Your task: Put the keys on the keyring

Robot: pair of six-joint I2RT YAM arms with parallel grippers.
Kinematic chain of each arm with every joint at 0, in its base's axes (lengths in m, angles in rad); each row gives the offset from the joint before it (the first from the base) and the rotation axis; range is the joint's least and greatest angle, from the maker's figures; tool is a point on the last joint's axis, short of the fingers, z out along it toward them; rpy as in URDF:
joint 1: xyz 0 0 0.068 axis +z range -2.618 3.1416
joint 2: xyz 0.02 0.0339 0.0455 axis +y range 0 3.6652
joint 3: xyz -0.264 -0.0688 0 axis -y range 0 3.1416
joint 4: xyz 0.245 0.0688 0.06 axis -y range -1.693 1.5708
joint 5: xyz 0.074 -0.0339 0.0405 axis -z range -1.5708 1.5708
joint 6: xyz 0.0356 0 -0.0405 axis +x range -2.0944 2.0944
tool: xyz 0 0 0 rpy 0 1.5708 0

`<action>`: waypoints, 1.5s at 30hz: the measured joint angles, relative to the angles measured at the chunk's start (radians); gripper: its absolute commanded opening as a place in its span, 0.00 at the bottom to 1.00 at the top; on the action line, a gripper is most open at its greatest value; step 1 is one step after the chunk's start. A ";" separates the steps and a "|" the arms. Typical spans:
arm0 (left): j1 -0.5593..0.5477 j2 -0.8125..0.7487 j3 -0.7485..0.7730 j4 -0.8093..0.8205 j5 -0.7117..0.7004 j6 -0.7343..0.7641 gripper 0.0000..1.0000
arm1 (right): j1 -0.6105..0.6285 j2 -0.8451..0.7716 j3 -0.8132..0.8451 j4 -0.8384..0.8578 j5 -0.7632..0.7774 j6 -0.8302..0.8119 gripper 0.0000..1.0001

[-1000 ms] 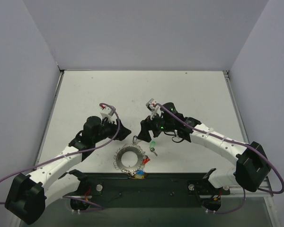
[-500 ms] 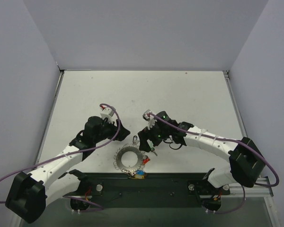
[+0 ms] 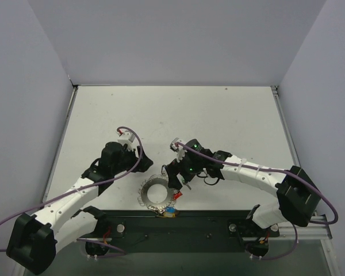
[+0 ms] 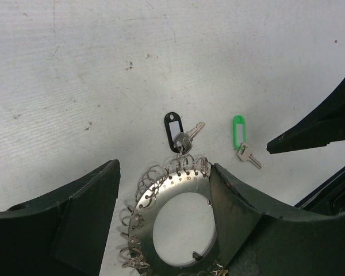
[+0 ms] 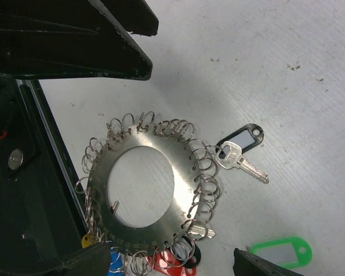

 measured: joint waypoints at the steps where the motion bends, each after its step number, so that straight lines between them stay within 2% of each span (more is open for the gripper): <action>1: 0.005 -0.012 0.000 -0.018 -0.005 -0.002 0.73 | 0.000 0.003 0.000 0.000 0.000 0.000 0.86; 7: 0.036 -0.067 0.000 -0.077 -0.032 -0.008 0.72 | 0.000 0.020 0.008 0.000 0.002 0.000 0.86; 17: 0.040 -0.043 0.000 -0.093 -0.032 -0.009 0.72 | 0.000 0.029 0.014 -0.001 0.011 0.004 0.86; 29: 0.063 0.005 0.010 -0.079 -0.023 -0.008 0.70 | -0.049 0.185 0.091 0.001 -0.007 0.053 0.73; 45: 0.071 0.042 0.023 -0.071 -0.010 -0.007 0.70 | -0.061 0.220 0.113 -0.007 -0.024 0.074 0.72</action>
